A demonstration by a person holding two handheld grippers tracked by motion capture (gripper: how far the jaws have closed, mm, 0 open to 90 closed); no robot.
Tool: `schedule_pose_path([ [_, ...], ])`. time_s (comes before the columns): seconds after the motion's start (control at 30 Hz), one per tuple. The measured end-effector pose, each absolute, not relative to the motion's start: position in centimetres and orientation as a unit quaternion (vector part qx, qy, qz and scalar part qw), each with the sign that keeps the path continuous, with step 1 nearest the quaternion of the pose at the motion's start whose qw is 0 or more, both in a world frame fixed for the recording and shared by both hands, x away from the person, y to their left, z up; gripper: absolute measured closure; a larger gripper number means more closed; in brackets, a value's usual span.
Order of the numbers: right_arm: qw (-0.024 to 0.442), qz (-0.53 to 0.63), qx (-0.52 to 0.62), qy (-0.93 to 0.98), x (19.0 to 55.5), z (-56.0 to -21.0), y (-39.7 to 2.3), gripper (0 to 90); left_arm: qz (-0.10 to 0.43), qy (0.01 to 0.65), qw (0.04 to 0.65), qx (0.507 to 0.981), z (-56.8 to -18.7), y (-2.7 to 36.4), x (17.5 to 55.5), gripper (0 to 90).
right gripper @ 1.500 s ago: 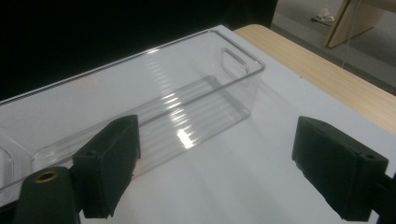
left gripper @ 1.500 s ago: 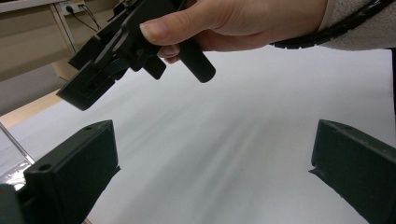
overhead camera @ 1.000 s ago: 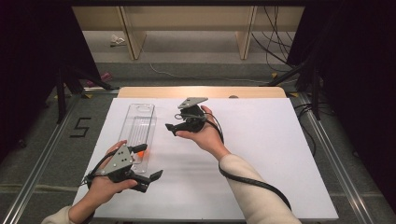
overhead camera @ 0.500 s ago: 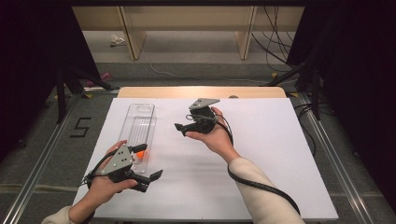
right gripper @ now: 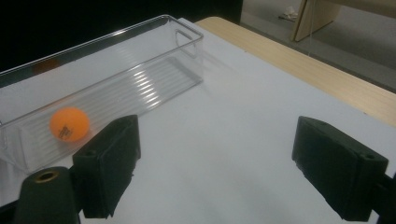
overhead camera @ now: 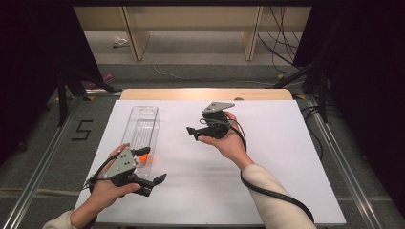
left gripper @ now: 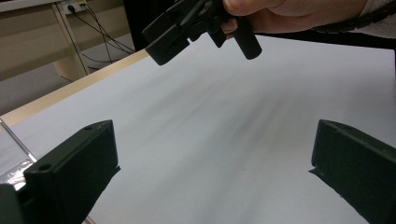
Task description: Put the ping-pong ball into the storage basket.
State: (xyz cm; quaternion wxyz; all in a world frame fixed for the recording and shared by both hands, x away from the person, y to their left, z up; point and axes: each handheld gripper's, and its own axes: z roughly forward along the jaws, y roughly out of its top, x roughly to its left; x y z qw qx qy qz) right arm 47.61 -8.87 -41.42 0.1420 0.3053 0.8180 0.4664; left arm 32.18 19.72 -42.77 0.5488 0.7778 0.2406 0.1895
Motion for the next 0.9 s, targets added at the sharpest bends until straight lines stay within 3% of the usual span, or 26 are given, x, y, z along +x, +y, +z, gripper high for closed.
schedule_pose_path([
  [0.9, 0.16, 0.467, 0.344, 0.799, 46.2, -41.3, -14.4, 16.3, 0.19, 0.242, 0.549, 0.777, -42.8, 19.7, 32.2, 0.0],
])
